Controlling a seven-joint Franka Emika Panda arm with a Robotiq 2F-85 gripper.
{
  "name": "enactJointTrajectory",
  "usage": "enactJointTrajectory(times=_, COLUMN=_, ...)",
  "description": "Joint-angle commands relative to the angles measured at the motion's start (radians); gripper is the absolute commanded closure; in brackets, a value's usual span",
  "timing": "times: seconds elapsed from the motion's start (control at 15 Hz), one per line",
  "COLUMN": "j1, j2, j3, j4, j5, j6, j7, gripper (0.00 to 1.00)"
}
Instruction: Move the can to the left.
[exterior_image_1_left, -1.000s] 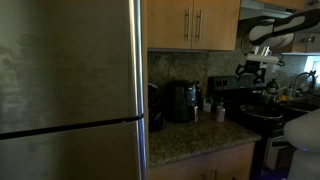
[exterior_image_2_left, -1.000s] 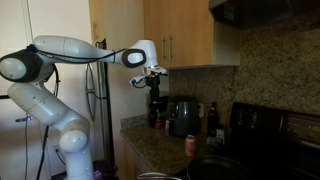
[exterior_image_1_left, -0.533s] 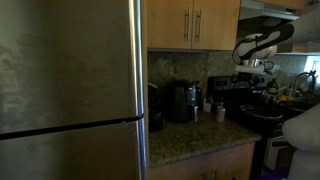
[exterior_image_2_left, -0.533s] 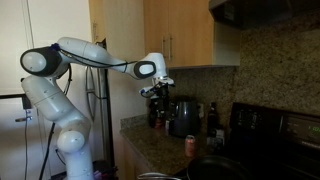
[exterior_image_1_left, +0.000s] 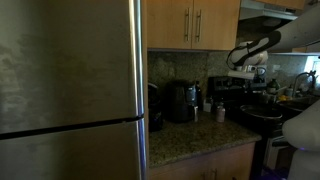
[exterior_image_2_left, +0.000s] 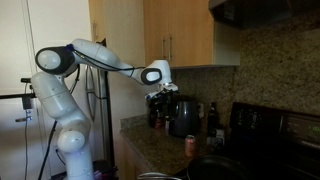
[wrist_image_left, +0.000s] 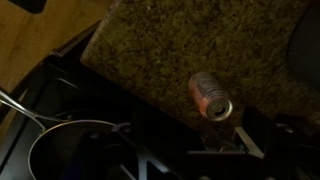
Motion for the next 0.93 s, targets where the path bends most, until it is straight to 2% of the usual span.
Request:
enactJointTrajectory(times=0.0, j1=-0.007, j2=0.146, j3=0.009, j4=0.080, j5=-0.004, j6=0.053, j7=0.102, gripper=0.00)
enactJointTrajectory(times=0.2, j1=0.009, j2=0.200, j3=-0.007, j4=0.117, j5=-0.030, j6=-0.010, j7=0.154, gripper=0.00)
enactJointTrajectory(times=0.27, j1=0.017, j2=0.162, j3=-0.014, j4=0.072, j5=-0.028, j6=0.036, j7=0.136, gripper=0.00)
enactJointTrajectory(times=0.4, j1=0.020, j2=0.191, j3=-0.018, j4=0.091, j5=-0.028, j6=0.030, j7=0.147, gripper=0.00)
enactJointTrajectory(times=0.47, j1=0.015, j2=0.217, j3=-0.006, j4=0.103, j5=-0.104, j6=0.008, j7=0.179, gripper=0.00)
enactJointTrajectory(times=0.6, j1=0.017, j2=0.264, j3=-0.009, j4=0.115, j5=-0.128, j6=0.049, j7=0.231, gripper=0.00)
enactJointTrajectory(times=0.87, j1=0.032, j2=0.339, j3=-0.033, j4=0.138, j5=-0.070, j6=0.113, j7=0.273, gripper=0.00)
